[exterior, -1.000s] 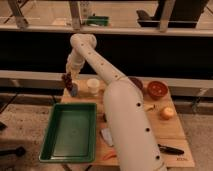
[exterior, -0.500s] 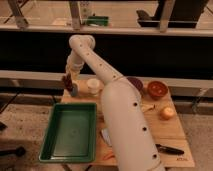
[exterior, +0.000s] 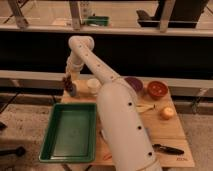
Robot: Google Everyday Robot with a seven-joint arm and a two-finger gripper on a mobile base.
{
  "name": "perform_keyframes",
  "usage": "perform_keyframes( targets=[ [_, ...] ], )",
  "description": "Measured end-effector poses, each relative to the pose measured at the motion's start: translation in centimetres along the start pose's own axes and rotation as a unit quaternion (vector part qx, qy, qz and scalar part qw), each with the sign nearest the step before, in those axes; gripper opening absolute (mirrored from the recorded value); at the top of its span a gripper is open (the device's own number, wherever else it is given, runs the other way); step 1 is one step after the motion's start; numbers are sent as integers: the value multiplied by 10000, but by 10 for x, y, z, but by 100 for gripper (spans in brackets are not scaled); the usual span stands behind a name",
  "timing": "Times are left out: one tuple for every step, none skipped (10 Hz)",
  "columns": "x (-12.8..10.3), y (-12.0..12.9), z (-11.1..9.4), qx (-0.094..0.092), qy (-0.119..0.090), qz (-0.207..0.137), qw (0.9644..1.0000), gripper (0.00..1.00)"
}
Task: Place grapes in plastic cup
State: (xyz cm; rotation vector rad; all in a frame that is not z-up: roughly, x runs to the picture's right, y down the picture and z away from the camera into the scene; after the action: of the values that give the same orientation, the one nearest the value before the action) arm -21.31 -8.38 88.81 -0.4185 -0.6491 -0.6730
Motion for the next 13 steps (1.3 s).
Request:
perform_keyframes(
  targets=[
    [0, 1, 2, -33, -14, -1, 10000, 3],
    [1, 2, 3, -53, -23, 0, 10000, 3],
    [1, 2, 4, -79, -29, 3, 10000, 3],
    [1, 2, 5, -95, -30, 9, 9999, 3],
    [1, 3, 5, -115, -24, 9, 9999, 3],
    [2, 3, 5, -128, -5, 17, 9999, 3],
    [2, 3, 5, -139, 13, 33, 9999, 3],
    [2, 2, 4, -143, 37, 42, 9999, 3],
    [3, 2, 4, -151, 58, 53, 9999, 3],
    [3, 2, 5, -155, 67, 56, 9998, 3],
    [3, 1, 4, -154, 77, 67, 9998, 3],
    [4, 2, 4, -178, 90, 86, 9998, 3],
    [4, 1, 4, -192, 108, 104, 9997, 3]
  ],
)
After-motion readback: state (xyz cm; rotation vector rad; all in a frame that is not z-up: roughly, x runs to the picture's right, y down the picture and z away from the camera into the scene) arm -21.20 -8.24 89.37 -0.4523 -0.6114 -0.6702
